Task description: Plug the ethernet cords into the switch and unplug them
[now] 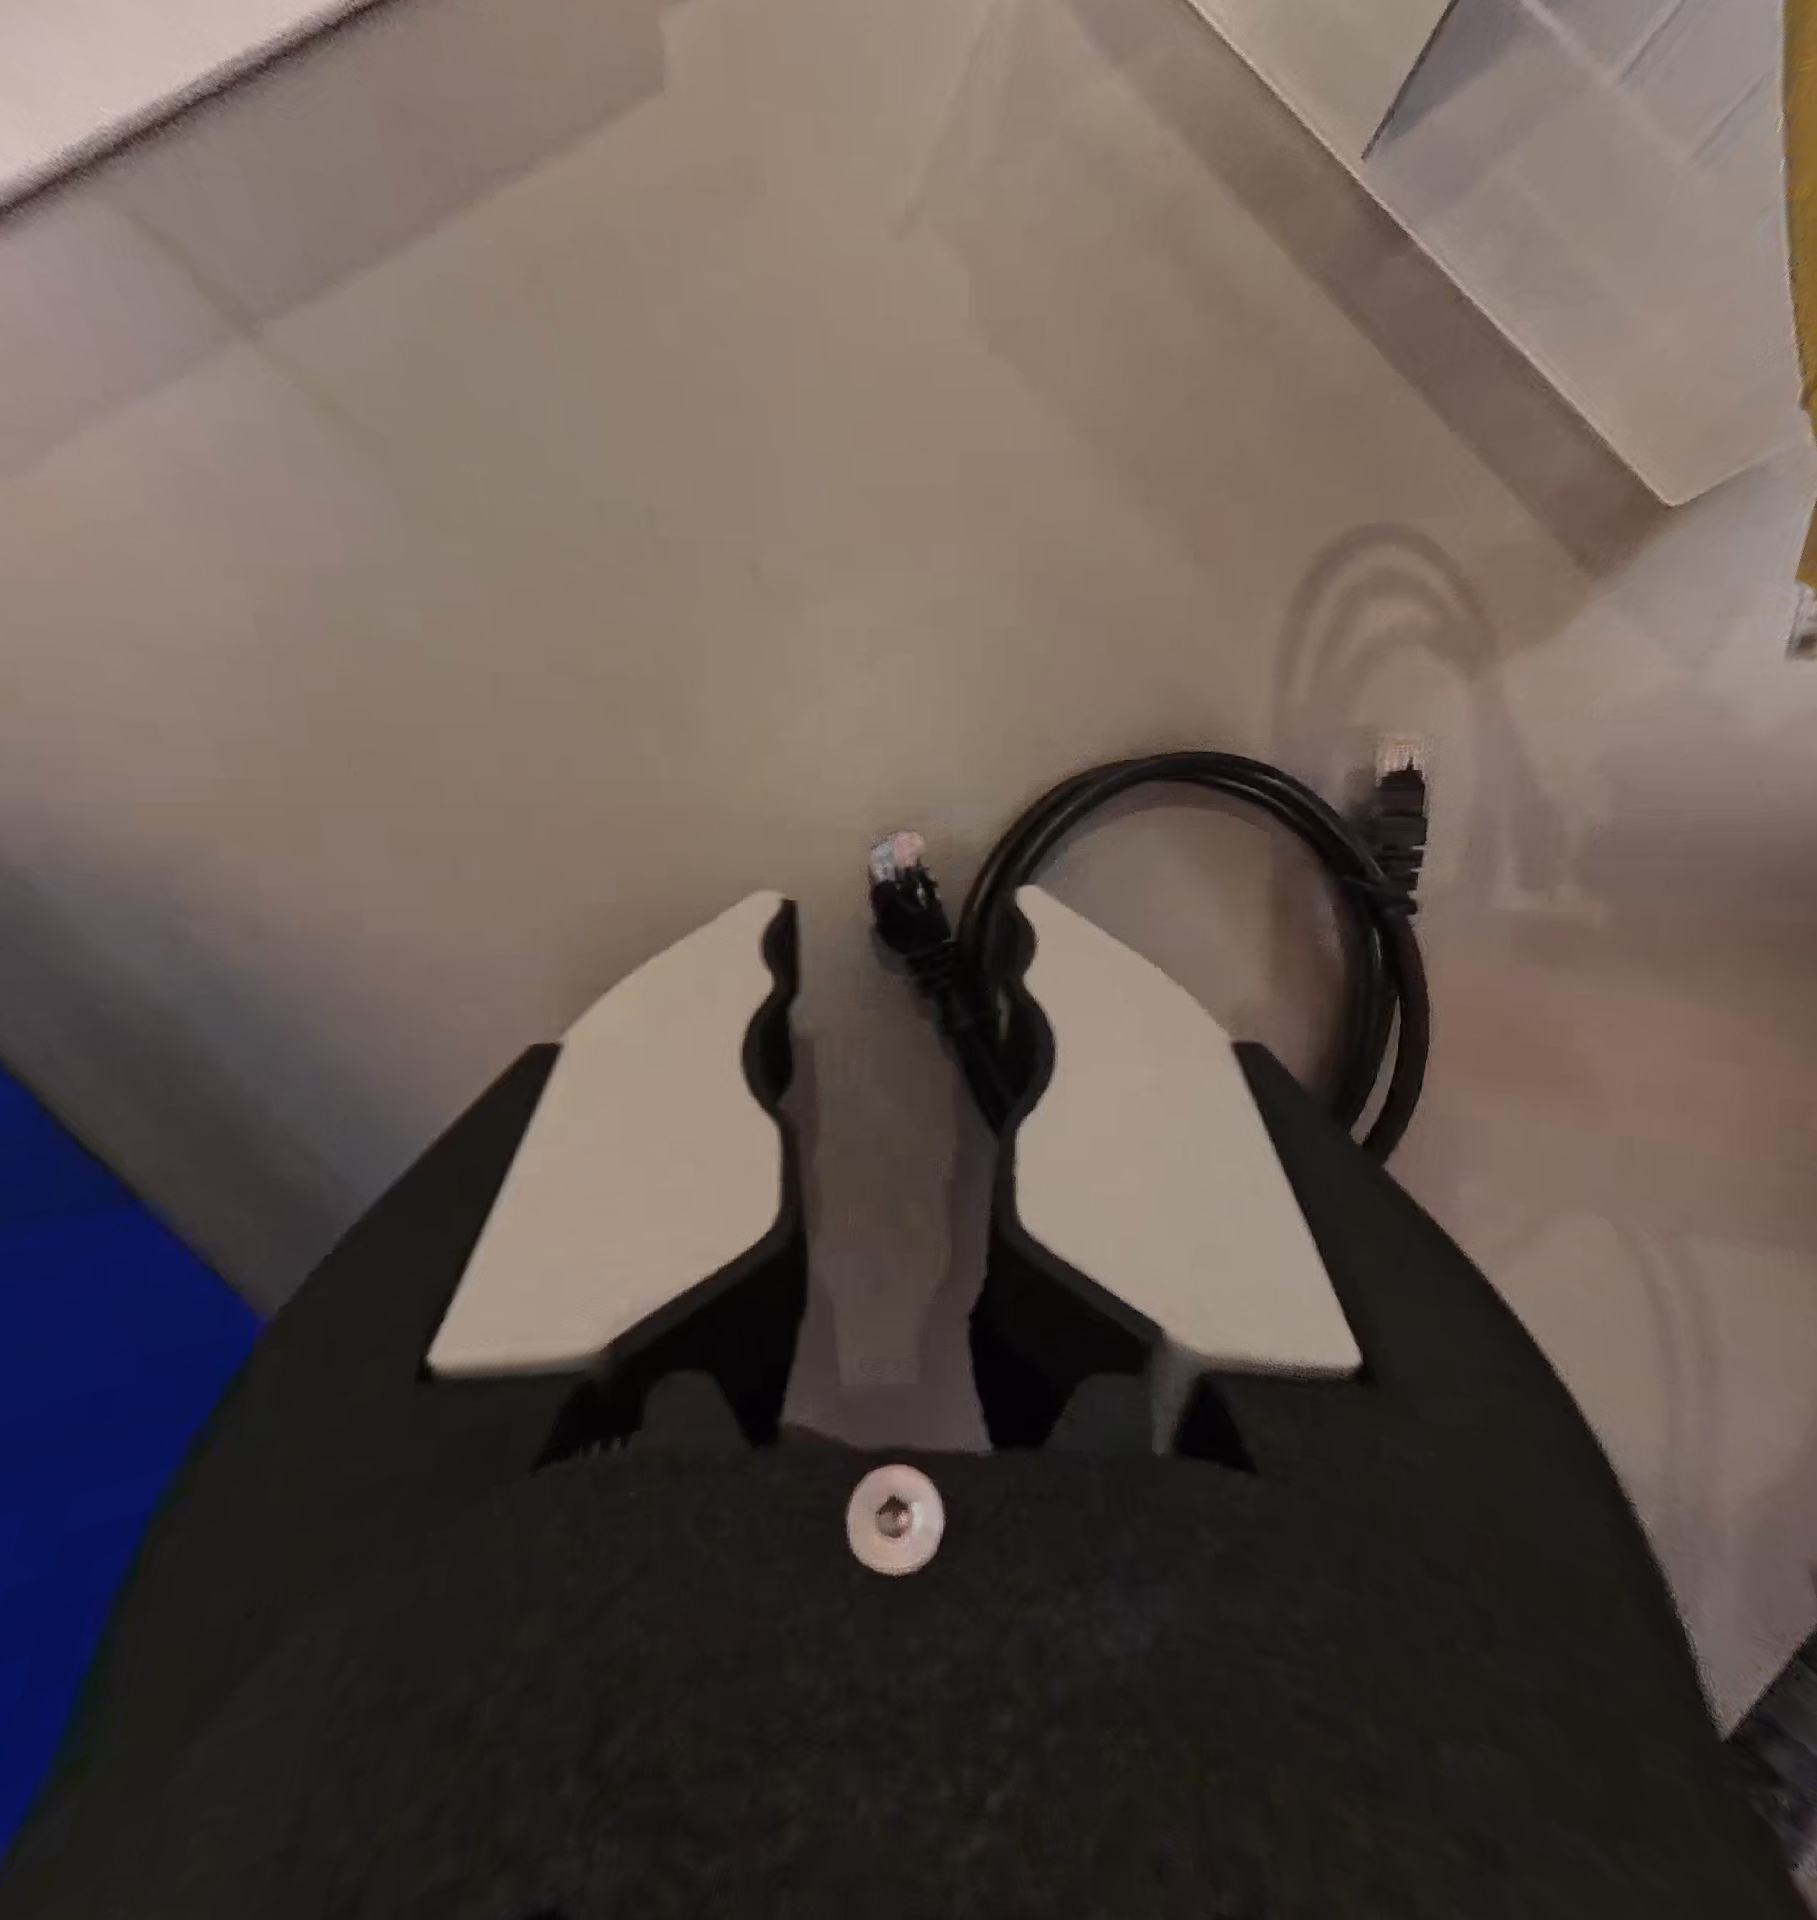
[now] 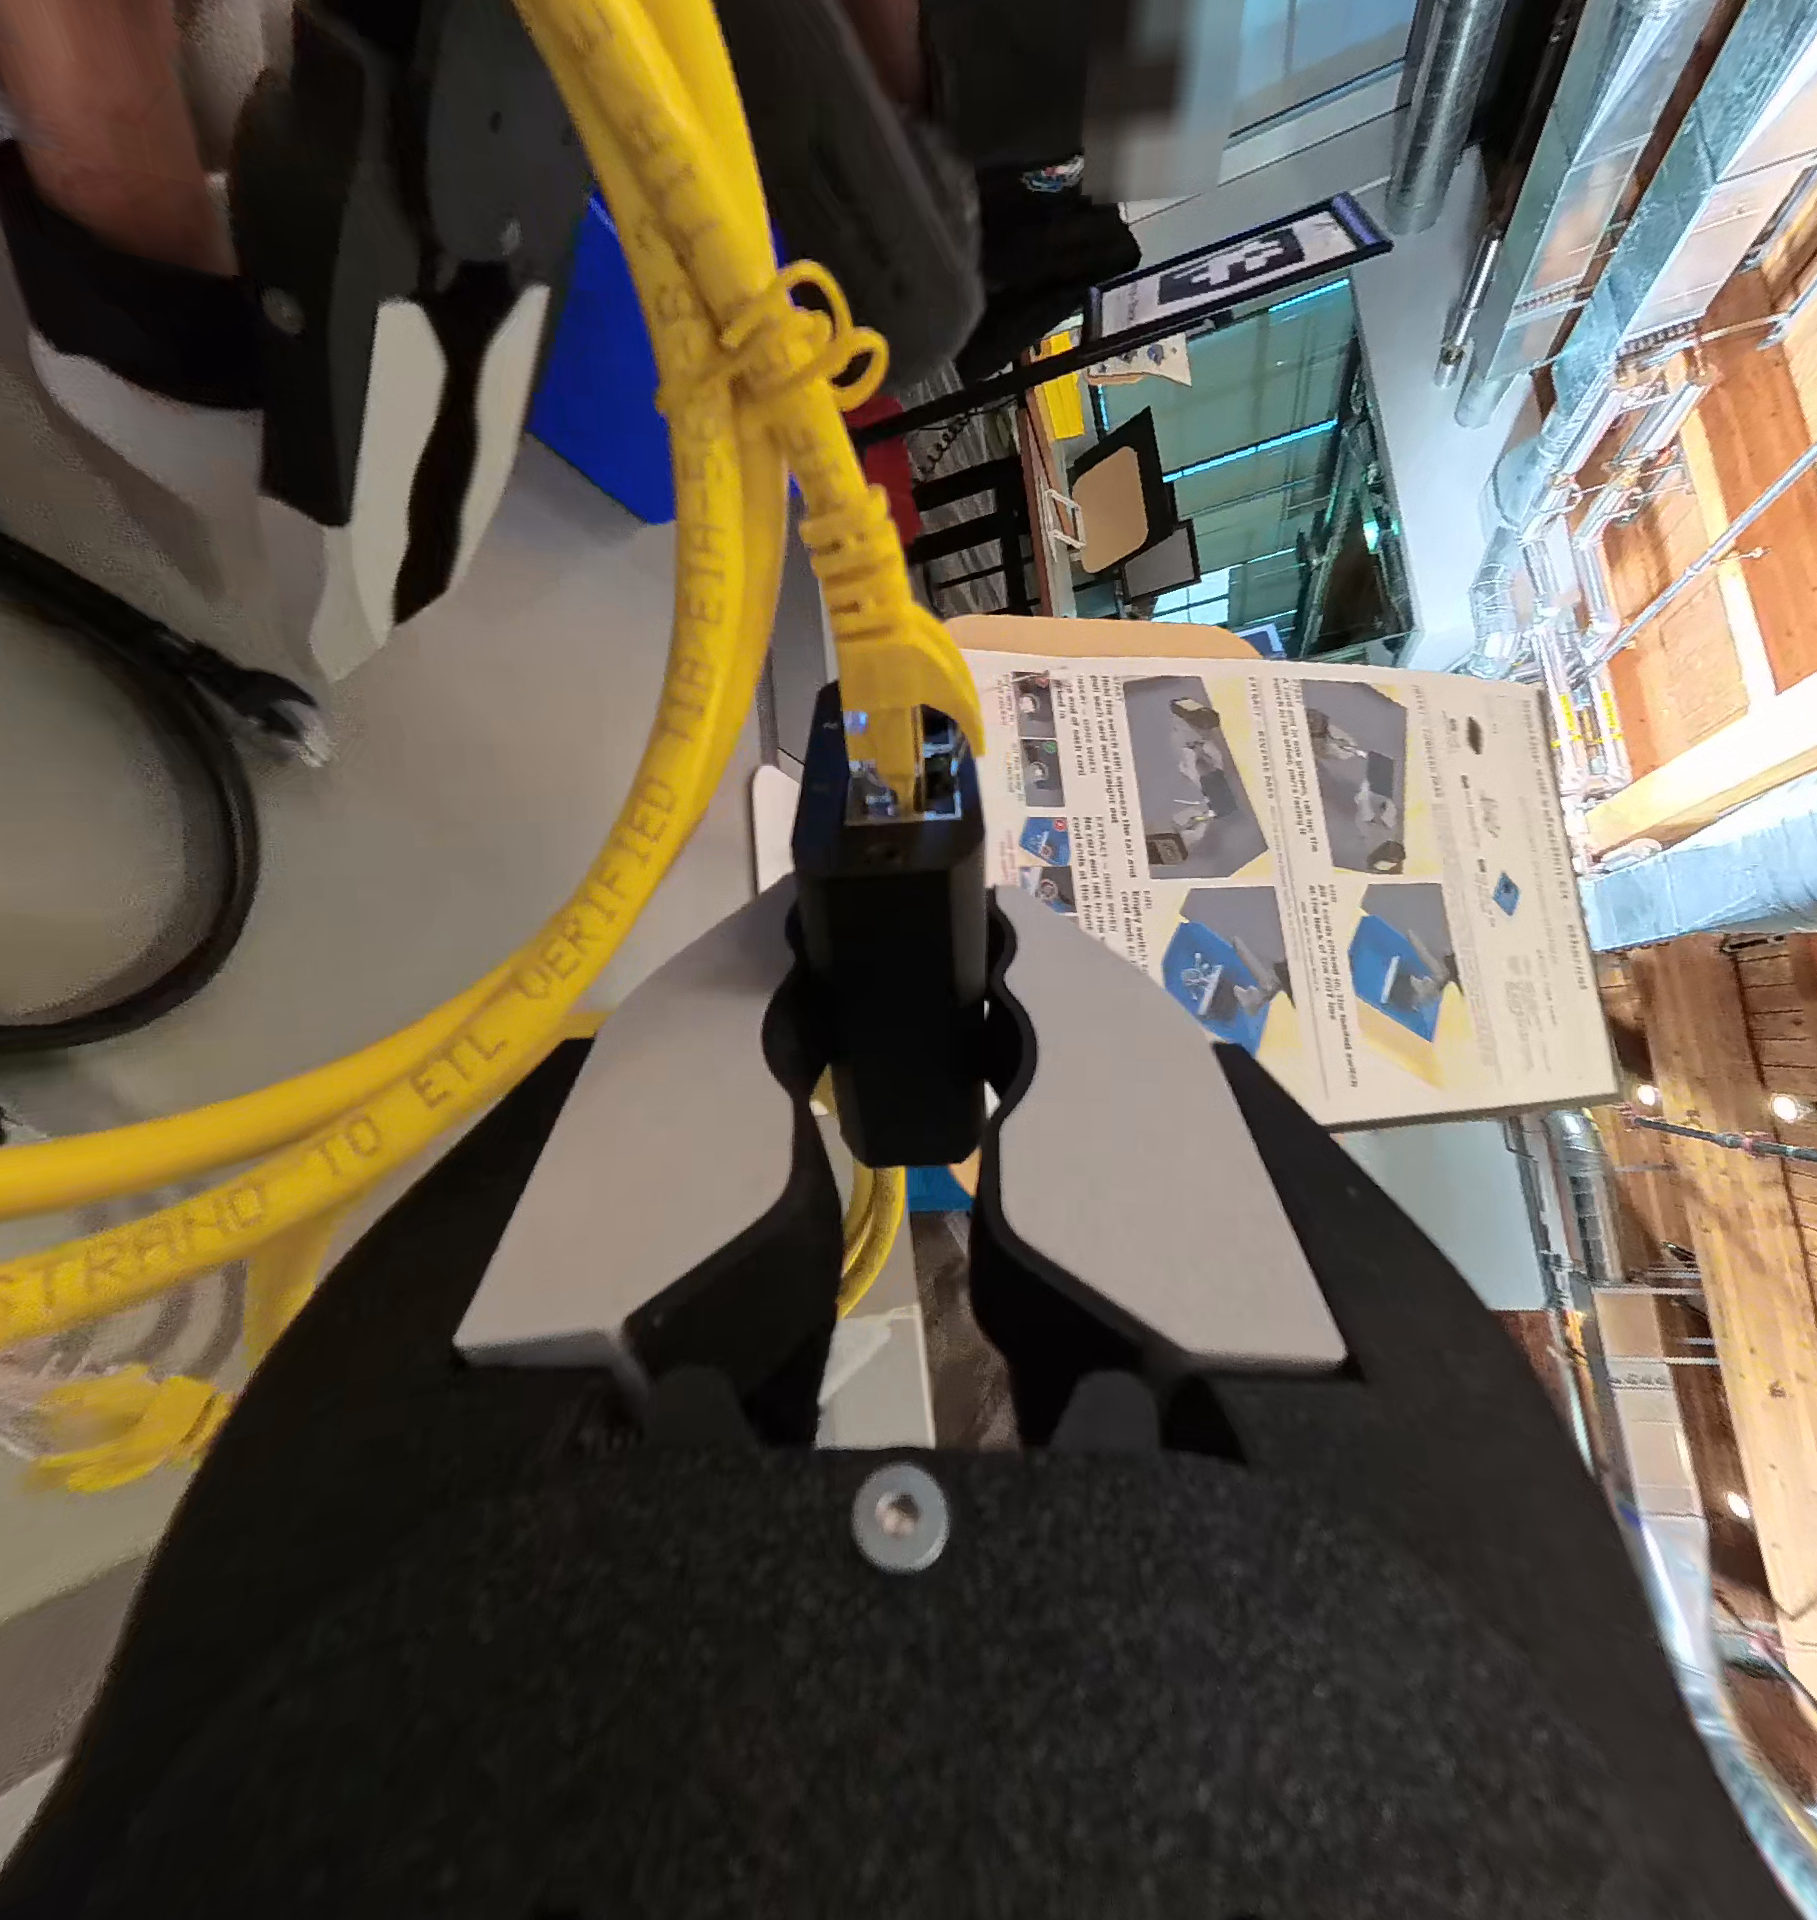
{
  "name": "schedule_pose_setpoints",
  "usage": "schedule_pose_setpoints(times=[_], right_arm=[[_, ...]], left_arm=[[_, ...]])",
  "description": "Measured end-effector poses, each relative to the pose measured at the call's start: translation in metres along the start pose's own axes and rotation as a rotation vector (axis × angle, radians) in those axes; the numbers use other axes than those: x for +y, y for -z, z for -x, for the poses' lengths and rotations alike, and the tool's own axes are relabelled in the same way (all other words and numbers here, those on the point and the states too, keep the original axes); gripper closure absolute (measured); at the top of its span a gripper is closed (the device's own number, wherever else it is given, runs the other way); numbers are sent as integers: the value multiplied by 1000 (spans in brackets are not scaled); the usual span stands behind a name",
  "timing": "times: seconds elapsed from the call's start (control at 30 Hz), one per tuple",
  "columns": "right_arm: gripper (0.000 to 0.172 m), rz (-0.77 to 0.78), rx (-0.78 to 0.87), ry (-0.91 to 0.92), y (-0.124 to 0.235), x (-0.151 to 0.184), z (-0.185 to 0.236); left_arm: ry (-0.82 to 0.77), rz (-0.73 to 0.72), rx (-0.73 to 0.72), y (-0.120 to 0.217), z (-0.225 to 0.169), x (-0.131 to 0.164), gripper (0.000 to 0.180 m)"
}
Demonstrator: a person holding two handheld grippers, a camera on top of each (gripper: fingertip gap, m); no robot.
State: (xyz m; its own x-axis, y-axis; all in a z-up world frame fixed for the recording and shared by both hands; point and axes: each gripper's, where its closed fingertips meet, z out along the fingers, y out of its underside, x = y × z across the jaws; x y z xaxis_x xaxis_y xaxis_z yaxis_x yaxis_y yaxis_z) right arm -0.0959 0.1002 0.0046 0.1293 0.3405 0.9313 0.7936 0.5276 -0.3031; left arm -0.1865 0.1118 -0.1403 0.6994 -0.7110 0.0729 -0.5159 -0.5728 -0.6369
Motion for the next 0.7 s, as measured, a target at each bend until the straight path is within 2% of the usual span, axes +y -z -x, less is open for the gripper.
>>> schedule_pose_setpoints(times=[0.03, 0.13, 0.23, 0.27, 0.33, 0.43, 0.5, 0.63, 0.7], right_arm=[[146, -7, -13, -11, -2, -1, 3], [146, -7, -31, -17, -6, -3, 9], [146, 25, -51, -8, -12, -2, 15], [146, 36, -63, -7, -14, -2, 18], [146, 27, -111, -28, -16, -8, 26], [146, -11, -163, -52, -15, -25, 33], [146, -68, -207, -73, -10, -42, 38], [146, -183, -268, -141, 2, -67, 39], [146, -229, -286, -184, 6, -74, 36]], left_arm=[[-19, -21, -22, 9, 4, -5, 136], [-12, -130, -19, 46, 9, -29, 134], [30, -324, 111, 96, -5, -65, 134], [-18, -421, 139, 116, -15, -78, 135], [-231, -545, 117, 146, -39, -91, 142], [-559, -606, -52, 164, -62, -92, 147], [-705, -636, -115, 168, -68, -89, 155], [-777, -601, 106, 169, -81, -67, 155], [-820, -603, 150, 170, -85, -58, 155]])
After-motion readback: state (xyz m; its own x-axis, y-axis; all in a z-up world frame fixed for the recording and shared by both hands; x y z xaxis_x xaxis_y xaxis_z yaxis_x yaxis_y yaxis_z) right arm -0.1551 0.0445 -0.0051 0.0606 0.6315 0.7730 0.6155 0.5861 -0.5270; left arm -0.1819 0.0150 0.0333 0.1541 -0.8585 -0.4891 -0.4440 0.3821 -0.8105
